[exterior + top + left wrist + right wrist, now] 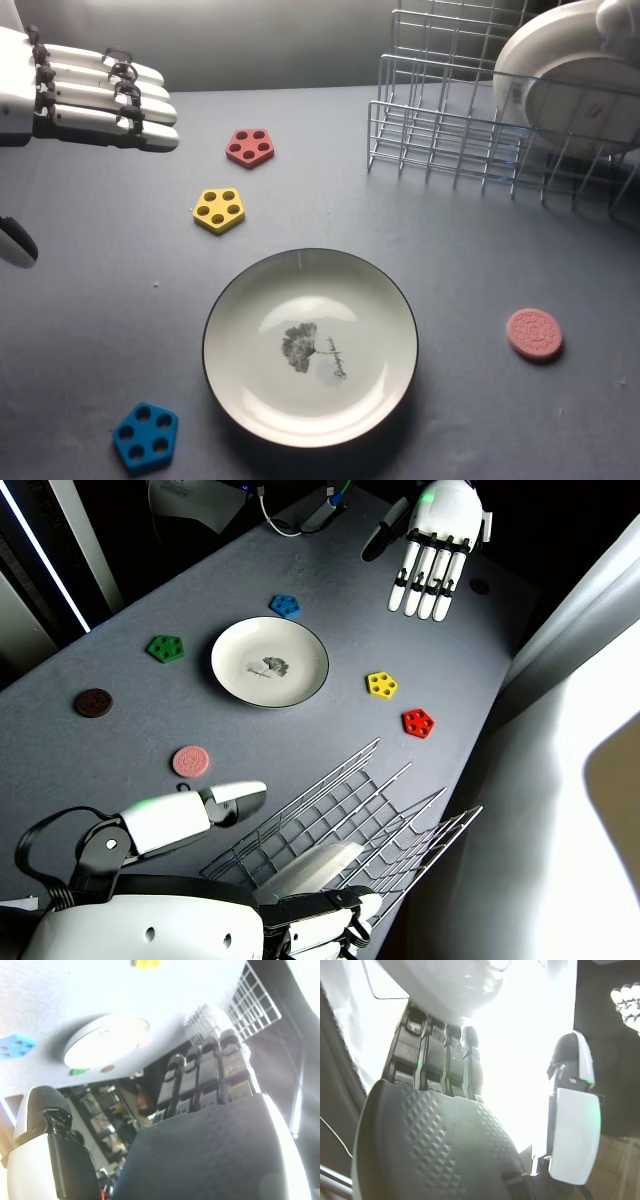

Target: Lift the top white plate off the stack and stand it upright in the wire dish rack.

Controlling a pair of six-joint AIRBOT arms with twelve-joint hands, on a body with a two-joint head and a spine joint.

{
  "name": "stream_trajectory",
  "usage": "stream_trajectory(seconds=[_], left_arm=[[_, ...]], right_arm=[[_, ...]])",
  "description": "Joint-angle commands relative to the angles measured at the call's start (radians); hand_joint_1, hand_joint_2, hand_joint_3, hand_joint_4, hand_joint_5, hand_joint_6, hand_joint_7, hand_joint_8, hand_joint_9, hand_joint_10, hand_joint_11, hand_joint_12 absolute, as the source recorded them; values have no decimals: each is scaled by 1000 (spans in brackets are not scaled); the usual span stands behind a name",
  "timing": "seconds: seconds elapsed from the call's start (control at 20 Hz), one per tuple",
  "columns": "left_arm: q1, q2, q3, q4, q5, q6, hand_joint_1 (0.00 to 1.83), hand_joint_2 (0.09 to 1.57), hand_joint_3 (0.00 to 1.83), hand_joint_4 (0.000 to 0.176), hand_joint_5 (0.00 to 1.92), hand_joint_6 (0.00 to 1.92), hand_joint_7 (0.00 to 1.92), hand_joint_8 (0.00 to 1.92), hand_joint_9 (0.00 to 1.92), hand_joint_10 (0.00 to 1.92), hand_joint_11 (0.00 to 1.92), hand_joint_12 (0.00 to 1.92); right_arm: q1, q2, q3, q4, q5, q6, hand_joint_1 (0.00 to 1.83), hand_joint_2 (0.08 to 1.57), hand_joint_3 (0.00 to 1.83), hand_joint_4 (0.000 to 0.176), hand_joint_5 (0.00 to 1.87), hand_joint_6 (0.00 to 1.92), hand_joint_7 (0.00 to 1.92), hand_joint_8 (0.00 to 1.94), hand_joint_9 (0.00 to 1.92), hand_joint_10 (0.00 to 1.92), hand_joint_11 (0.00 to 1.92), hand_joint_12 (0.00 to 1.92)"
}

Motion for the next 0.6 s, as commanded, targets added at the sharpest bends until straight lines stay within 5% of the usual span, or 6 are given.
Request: stream_trajectory(seconds=[0.0,0.35,0.55], left_arm=[[-27,3,1,-97,-42,-2,357,921,1,0,0,0,0,0,0,0,7,43],[-48,-12,0,-81,-41,-4,388,910,0,0,0,0,0,0,0,0,14,51],[-58,-15,0,-79,-37,-3,359,911,0,0,0,0,0,0,0,0,0,28]], right_arm=[[18,15,6,40,33,-6,782,954,5,0,316,3,269,3,260,0,98,512],[66,15,3,47,169,-113,822,996,7,0,283,2,282,3,278,2,47,666],[101,15,-8,-64,320,-233,828,1017,4,0,246,0,244,0,232,0,0,643]])
